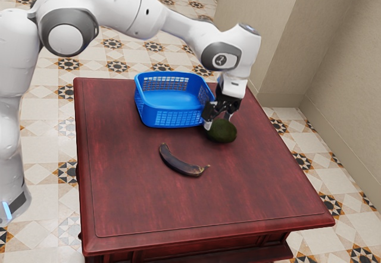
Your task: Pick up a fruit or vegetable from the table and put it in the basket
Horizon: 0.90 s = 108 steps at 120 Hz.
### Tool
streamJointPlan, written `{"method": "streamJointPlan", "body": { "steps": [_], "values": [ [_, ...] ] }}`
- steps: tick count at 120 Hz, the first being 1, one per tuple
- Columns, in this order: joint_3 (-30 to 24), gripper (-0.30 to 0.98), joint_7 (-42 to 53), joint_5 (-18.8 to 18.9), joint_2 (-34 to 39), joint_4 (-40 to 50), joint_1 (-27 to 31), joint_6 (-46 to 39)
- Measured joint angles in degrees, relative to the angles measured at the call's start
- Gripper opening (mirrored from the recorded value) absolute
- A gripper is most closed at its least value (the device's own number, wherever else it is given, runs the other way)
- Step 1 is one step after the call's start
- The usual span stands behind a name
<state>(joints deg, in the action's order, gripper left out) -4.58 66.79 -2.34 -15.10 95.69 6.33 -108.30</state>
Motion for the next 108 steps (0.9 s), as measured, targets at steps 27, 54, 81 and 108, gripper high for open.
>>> {"method": "streamJointPlan", "body": {
  "steps": [27,54,81,108],
  "values": [
    [0.01,0.69,-0.93,-0.03,-0.06,0.85,-0.43,-0.68],
    [0.01,0.69,-1.57,-0.02,0.03,1.99,-0.44,-1.36],
    [0.01,0.68,-1.96,0.34,-0.35,2.67,-1.91,-2.11],
    [0.08,0.49,-2.08,0.95,-0.74,2.68,-2.09,-2.79]
  ]
}}
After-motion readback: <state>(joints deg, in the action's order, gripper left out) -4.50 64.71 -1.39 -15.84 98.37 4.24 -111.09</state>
